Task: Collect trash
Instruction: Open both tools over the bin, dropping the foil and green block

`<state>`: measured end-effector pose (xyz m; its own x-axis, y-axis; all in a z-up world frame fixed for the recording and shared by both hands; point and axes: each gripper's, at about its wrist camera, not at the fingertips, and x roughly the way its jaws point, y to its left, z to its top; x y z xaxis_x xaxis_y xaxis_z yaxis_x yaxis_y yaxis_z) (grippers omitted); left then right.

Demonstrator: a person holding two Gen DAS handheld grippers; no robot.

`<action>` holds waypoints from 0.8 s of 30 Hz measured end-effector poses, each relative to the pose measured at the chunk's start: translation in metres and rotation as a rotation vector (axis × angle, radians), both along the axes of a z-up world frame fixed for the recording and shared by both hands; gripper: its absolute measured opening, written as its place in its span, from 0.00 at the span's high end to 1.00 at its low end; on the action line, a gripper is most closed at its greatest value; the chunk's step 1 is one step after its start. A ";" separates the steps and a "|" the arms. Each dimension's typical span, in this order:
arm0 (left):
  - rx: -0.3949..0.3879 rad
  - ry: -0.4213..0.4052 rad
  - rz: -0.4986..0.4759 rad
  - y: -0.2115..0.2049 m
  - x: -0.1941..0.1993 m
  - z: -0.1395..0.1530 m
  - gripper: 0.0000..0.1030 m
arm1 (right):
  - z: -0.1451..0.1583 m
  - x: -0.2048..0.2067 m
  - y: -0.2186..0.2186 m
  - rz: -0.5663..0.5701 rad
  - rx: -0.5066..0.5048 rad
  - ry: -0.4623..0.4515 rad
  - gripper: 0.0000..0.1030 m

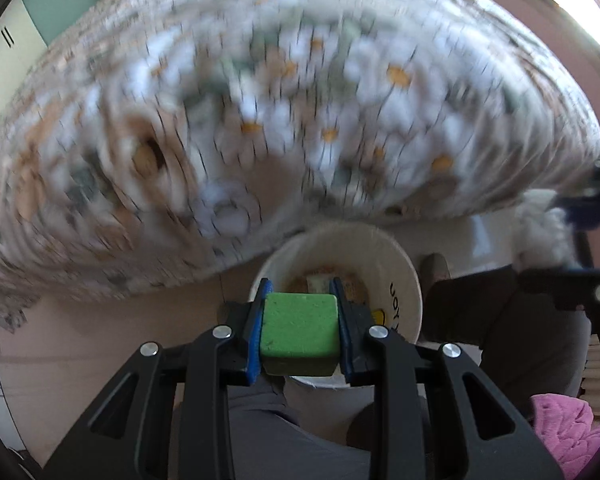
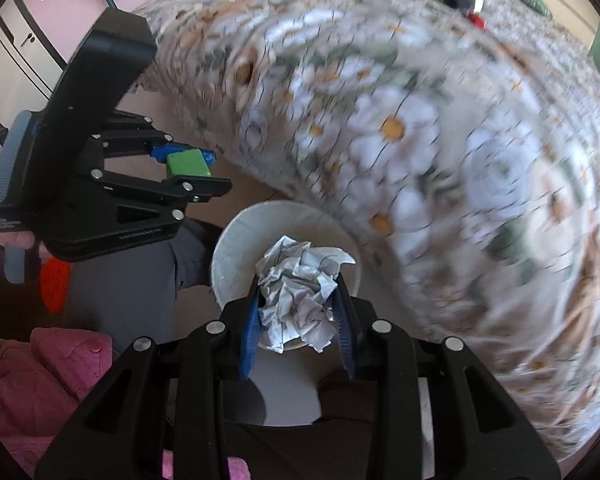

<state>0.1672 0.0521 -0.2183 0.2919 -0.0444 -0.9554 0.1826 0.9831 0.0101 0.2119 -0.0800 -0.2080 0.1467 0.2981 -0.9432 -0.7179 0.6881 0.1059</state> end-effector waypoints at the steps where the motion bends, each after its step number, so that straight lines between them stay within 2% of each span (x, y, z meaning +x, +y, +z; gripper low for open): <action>1: -0.007 0.019 0.005 0.000 -0.001 -0.010 0.69 | -0.009 0.000 0.001 -0.001 -0.002 0.012 0.67; 10: -0.034 0.169 0.021 -0.002 -0.006 -0.088 0.69 | -0.106 -0.002 0.010 -0.048 -0.036 0.183 0.67; 16: -0.068 0.267 0.053 0.002 0.000 -0.137 0.69 | -0.156 0.004 0.019 -0.083 -0.050 0.281 0.67; 24: -0.098 0.358 0.103 0.006 0.008 -0.185 0.69 | -0.214 0.011 0.027 -0.123 -0.096 0.364 0.67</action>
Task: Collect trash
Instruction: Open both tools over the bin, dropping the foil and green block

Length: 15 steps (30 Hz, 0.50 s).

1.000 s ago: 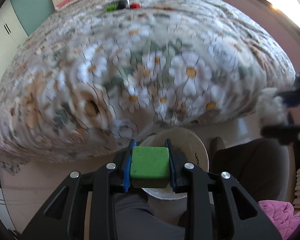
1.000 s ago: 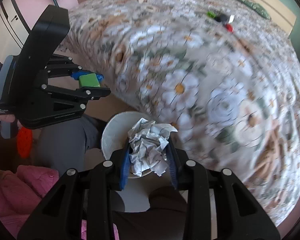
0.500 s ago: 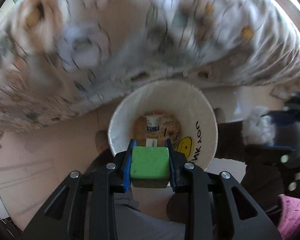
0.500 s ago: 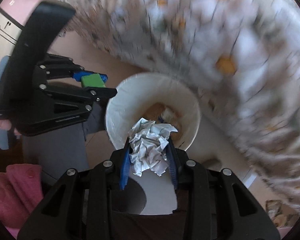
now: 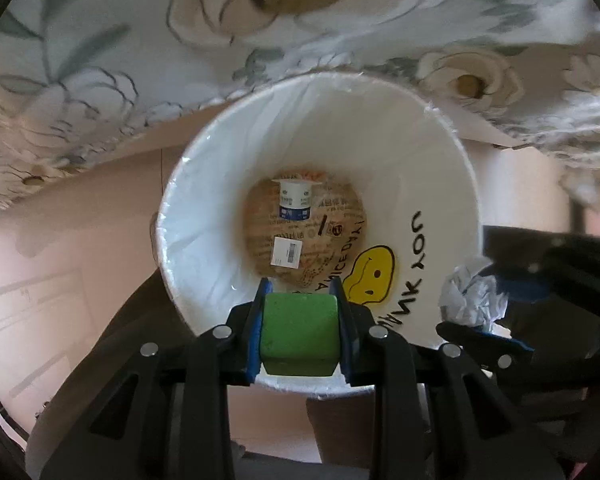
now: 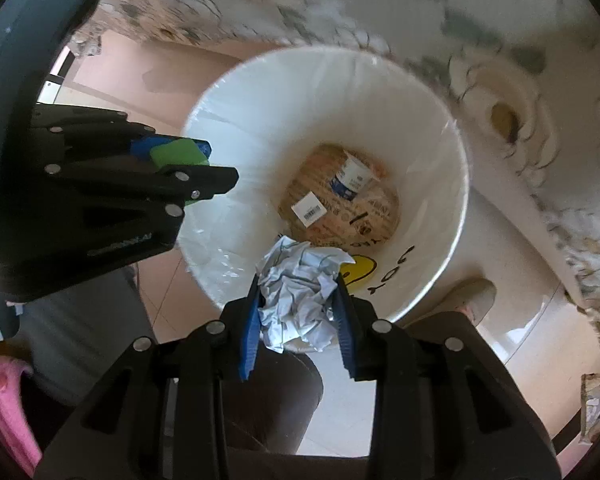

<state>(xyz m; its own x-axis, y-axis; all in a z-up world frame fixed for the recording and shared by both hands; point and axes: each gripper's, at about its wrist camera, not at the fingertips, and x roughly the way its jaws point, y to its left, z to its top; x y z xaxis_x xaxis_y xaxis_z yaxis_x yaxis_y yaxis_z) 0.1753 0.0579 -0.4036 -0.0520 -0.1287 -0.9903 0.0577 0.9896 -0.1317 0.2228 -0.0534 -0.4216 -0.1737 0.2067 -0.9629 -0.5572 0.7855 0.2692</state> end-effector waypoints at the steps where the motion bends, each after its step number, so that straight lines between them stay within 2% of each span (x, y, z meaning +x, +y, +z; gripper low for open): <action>1: -0.006 0.016 0.005 0.001 0.001 -0.006 0.69 | -0.004 0.001 0.000 -0.007 -0.002 0.010 0.67; 9: -0.034 0.098 0.061 0.004 0.012 -0.042 0.69 | -0.040 0.015 0.004 -0.054 -0.050 0.013 0.65; 15: -0.083 0.128 0.106 0.005 0.017 -0.051 0.69 | -0.050 0.011 0.011 -0.017 -0.073 0.001 0.65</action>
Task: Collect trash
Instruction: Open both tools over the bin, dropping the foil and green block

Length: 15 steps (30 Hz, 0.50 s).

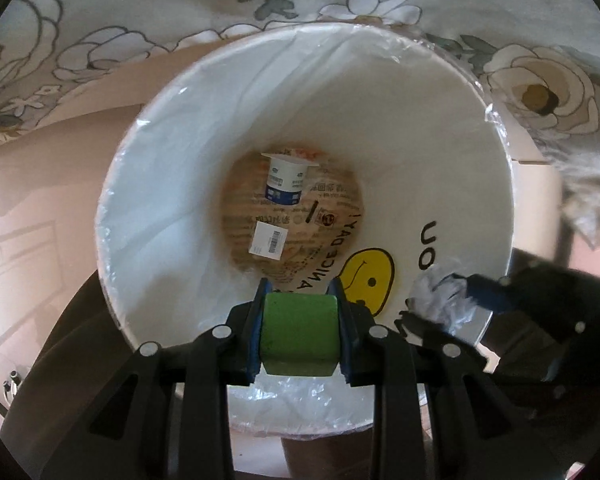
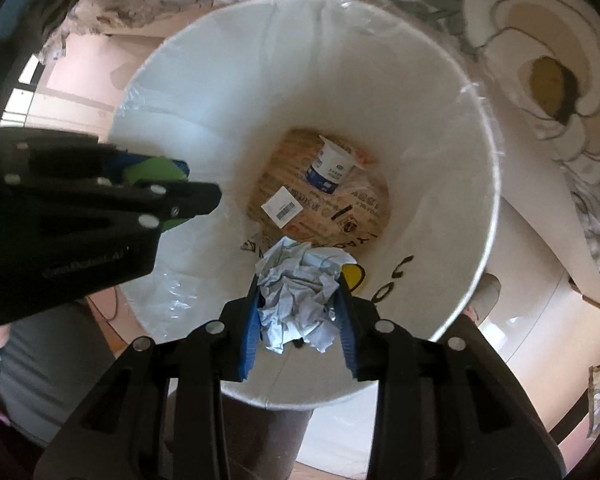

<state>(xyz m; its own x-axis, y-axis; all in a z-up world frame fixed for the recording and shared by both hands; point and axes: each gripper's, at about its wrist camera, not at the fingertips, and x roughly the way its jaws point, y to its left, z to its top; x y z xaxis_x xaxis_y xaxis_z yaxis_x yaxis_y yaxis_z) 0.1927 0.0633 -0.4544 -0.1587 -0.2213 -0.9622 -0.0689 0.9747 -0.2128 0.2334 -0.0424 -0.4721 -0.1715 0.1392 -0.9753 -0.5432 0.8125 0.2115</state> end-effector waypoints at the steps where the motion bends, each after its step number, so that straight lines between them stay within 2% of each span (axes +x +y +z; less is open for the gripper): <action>1: 0.004 0.003 0.001 0.000 0.000 0.000 0.69 | -0.002 0.001 0.001 -0.002 -0.002 -0.001 0.65; 2: 0.006 0.008 0.006 0.001 0.001 -0.001 0.69 | -0.004 0.002 0.001 -0.007 -0.007 0.002 0.62; 5: -0.006 0.040 0.027 0.002 0.001 -0.008 0.56 | -0.006 0.003 0.000 -0.021 -0.019 0.005 0.52; 15: -0.007 0.046 0.017 0.000 0.002 -0.008 0.55 | -0.013 0.004 -0.005 -0.018 -0.023 0.002 0.51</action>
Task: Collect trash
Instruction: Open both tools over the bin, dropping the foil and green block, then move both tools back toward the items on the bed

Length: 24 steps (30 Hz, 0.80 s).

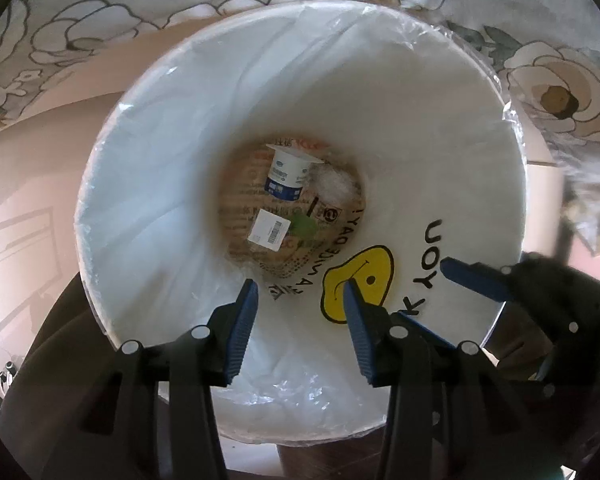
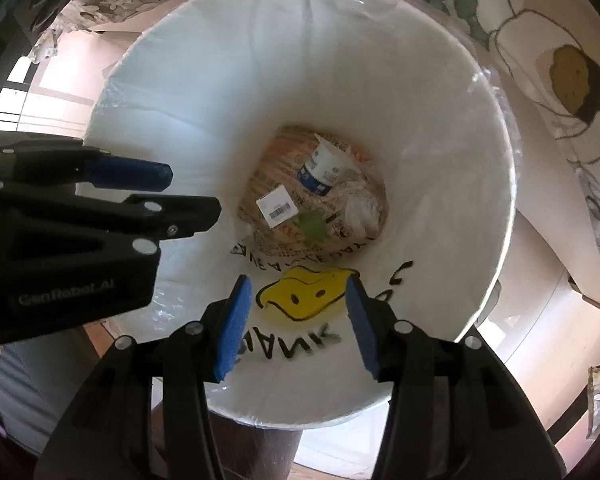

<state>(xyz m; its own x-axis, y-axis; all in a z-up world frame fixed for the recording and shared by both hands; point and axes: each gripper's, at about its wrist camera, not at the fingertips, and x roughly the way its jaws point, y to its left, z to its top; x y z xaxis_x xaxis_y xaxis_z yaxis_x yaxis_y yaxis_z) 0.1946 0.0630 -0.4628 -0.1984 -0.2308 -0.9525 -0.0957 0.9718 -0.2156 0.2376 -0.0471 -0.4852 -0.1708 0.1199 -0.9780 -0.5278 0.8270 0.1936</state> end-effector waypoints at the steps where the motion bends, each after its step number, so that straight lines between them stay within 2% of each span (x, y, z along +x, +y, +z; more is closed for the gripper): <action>1: 0.001 -0.001 -0.001 0.000 0.000 0.001 0.55 | 0.000 -0.001 0.000 0.000 0.000 0.000 0.51; 10: 0.037 -0.020 -0.012 0.004 -0.004 0.007 0.55 | 0.023 -0.006 -0.007 -0.004 0.006 -0.022 0.51; 17: 0.056 -0.102 -0.057 -0.002 -0.010 0.042 0.55 | 0.051 -0.007 -0.017 -0.044 0.037 -0.066 0.51; 24: 0.081 -0.166 -0.105 -0.006 -0.027 0.079 0.55 | 0.081 -0.015 -0.026 -0.019 0.063 -0.130 0.51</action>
